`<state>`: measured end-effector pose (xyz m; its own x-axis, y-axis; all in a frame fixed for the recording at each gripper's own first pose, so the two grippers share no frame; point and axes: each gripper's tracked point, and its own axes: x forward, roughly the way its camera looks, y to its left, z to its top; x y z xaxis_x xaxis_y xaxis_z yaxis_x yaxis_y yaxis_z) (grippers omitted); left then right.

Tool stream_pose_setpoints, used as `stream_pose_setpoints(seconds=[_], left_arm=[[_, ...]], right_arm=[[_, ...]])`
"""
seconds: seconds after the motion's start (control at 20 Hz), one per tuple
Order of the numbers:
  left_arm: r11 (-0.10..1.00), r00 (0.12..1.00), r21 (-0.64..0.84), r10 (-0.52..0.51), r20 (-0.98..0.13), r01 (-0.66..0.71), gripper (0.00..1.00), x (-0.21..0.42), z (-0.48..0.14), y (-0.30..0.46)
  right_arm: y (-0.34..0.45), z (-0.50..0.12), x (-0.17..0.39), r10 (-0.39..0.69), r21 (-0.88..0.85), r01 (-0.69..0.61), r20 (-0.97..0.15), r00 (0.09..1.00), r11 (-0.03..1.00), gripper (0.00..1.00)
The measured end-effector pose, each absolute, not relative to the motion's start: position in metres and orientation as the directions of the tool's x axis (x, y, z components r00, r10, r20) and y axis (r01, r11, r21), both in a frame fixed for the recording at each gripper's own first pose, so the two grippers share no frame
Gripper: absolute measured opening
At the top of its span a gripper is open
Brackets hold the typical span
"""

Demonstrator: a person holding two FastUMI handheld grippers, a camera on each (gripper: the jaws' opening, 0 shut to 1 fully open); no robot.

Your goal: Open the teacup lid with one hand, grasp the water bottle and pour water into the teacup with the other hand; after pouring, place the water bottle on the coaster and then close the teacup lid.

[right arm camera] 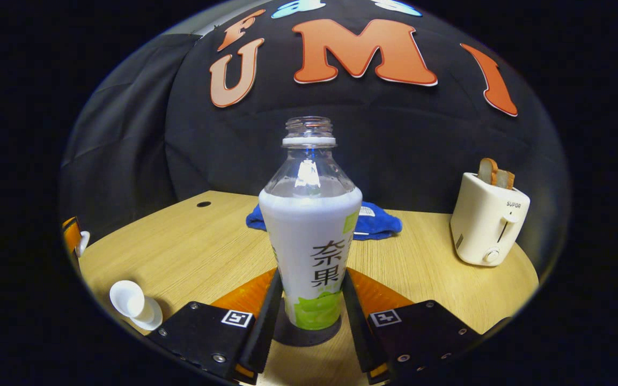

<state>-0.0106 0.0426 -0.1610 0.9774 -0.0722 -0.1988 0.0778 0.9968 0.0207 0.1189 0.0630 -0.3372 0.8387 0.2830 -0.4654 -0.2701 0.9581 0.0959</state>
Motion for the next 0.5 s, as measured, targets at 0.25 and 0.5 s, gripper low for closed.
stream_pose_setpoints(seconds=[0.25, 0.5], left_arm=[[0.996, 0.977, 0.014, -0.083, -0.199, 0.087, 0.33, -0.010, -0.160, 0.033], [0.992, 0.976, -0.022, -0.126, -0.175, 0.125, 0.33, -0.003, -0.152, 0.008]], right_arm=[[0.063, -0.339, 0.116, 0.297, 0.120, -0.273, -0.457, 0.838, 0.955, 0.65], [0.061, -0.341, 0.105, 0.289, 0.092, -0.279, -0.470, 0.834, 0.956, 0.76]])
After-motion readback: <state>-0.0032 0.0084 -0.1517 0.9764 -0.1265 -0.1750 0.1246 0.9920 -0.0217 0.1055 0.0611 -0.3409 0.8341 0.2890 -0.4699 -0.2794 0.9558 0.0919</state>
